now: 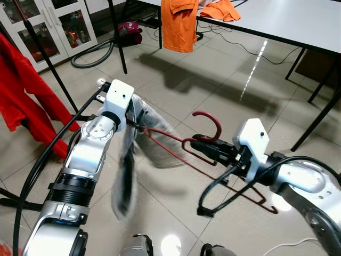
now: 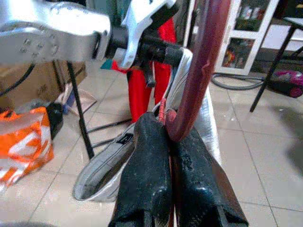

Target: Hang hanger

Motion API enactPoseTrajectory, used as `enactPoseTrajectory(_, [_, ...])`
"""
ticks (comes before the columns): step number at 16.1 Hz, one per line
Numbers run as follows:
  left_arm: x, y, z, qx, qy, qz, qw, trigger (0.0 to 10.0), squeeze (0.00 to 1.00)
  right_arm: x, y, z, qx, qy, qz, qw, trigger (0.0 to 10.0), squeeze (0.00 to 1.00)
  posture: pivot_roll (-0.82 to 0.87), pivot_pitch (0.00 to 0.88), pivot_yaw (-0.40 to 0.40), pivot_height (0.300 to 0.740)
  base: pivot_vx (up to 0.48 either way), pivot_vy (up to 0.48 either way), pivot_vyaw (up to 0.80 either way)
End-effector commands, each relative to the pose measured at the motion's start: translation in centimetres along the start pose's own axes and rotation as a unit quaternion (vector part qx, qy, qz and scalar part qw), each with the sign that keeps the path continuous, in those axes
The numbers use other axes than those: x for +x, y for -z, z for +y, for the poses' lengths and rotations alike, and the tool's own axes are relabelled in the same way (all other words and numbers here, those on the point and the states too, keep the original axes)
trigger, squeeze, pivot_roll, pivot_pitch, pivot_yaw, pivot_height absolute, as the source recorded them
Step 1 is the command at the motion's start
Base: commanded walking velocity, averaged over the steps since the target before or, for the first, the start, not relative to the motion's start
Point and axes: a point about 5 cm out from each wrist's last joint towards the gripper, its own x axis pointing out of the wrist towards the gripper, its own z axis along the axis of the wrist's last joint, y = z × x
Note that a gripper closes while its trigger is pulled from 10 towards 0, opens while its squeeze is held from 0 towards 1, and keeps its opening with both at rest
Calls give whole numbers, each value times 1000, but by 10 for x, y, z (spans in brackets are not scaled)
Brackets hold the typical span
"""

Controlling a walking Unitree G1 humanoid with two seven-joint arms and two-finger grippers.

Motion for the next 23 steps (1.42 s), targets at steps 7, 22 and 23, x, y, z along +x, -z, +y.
enactPoseTrajectory(7, [-1, -17, -6, 14, 3, -27, 1000, 10000, 0, 15, 1, -5, 5, 37, -7, 999, 10000, 0, -16, 66, 70, 740, 0, 0, 0])
enactPoseTrajectory(22, [2, -17, -5, 26, -9, -12, 1000, 10000, 0, 4, -10, 2, 3, 16, -11, 1000, 10000, 0, -23, 63, 68, 740, 0, 0, 0])
enactPoseTrajectory(23, [2, -17, -5, 26, -9, -12, 1000, 10000, 0, 4, -10, 2, 3, 16, -11, 1000, 10000, 0, -23, 63, 68, 740, 0, 0, 0])
